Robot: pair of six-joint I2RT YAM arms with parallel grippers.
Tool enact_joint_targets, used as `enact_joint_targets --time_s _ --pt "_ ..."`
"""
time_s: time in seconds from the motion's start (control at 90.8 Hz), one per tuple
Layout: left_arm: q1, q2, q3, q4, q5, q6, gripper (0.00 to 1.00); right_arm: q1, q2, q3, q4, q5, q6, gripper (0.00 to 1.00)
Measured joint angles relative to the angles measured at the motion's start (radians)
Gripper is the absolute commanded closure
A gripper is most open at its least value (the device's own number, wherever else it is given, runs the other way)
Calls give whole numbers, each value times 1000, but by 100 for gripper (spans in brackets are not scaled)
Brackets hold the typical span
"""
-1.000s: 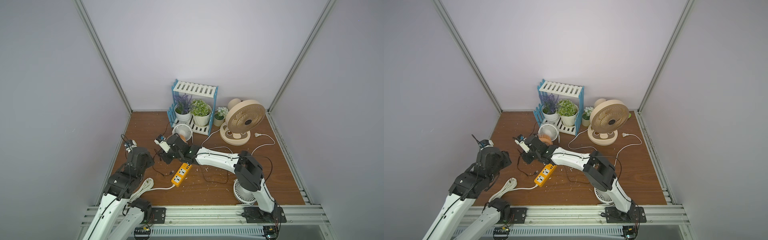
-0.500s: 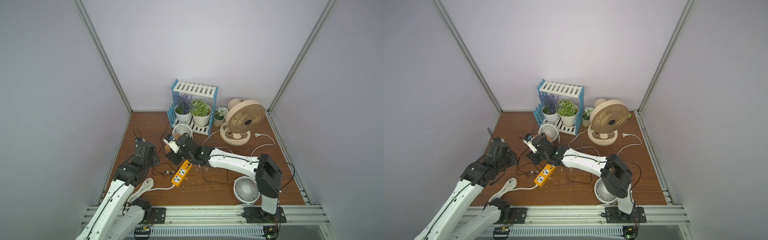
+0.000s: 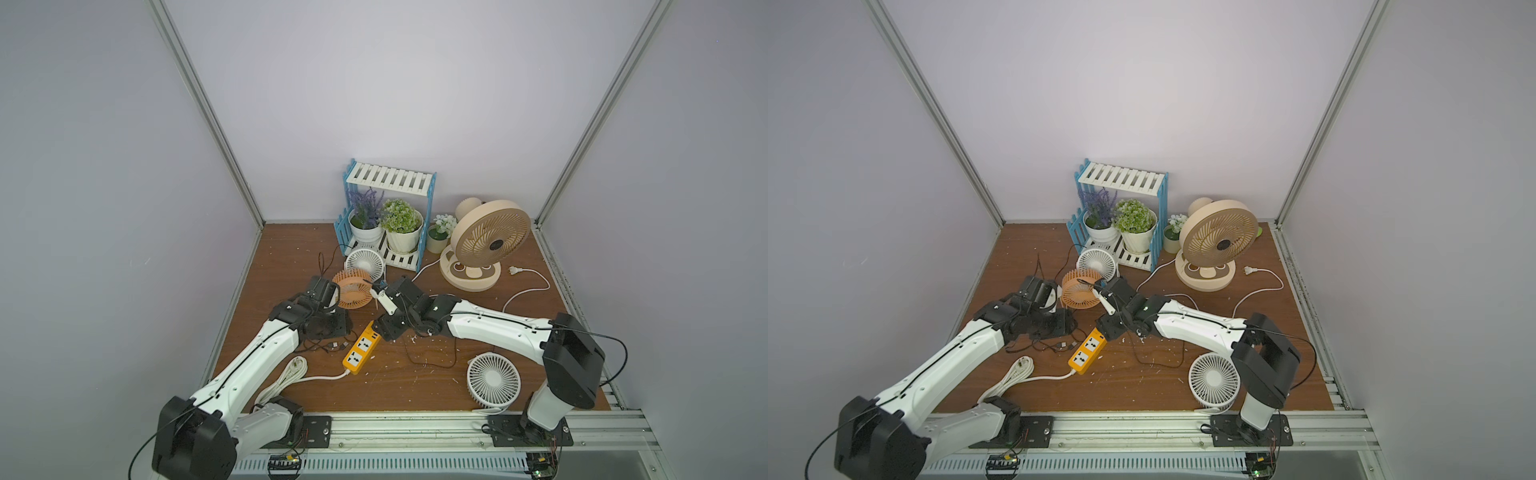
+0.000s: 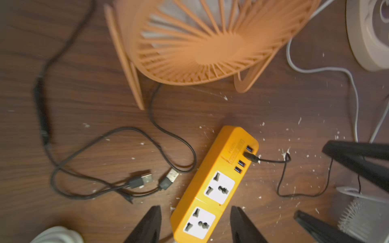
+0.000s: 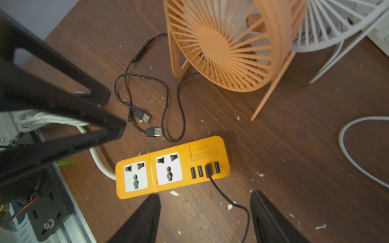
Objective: Unplug the desk fan from the power strip
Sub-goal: Remove the plug from the socket.
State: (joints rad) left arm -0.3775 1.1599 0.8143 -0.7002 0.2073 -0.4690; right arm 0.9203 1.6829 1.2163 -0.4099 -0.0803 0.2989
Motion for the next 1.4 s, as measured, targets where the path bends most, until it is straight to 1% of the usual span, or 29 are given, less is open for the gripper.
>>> enact_joint_targets --time_s 0.132,0.396,0.451,0.583,0.727,0.815,0.914,1.09,1.211,1.398 --pt "-4 52 -27 40 55 4 38 -31 2 -1 -15 -3 -11 28" --pt "-4 135 -31 95 117 22 37 -27 84 43 -26 -39 -21 31" --pt "-4 152 -32 101 126 28 37 -27 100 50 -26 -42 -23 34" --pt "-4 186 -40 108 138 40 41 -27 117 60 -34 -58 -26 47" --pt "-4 222 -43 109 149 50 43 -27 122 67 -37 -97 -22 55" --pt "-5 238 -44 109 151 52 44 -27 122 67 -38 -112 -23 63" --pt "-5 250 -44 110 153 55 47 -26 122 67 -41 -116 -23 66" --pt "-5 274 -44 109 156 62 49 -23 122 67 -43 -108 -26 66" --pt "-5 279 -44 110 163 68 50 -23 130 68 -40 -100 -26 69" --pt "-5 283 -42 111 168 72 53 -16 169 78 -41 -100 -25 86"
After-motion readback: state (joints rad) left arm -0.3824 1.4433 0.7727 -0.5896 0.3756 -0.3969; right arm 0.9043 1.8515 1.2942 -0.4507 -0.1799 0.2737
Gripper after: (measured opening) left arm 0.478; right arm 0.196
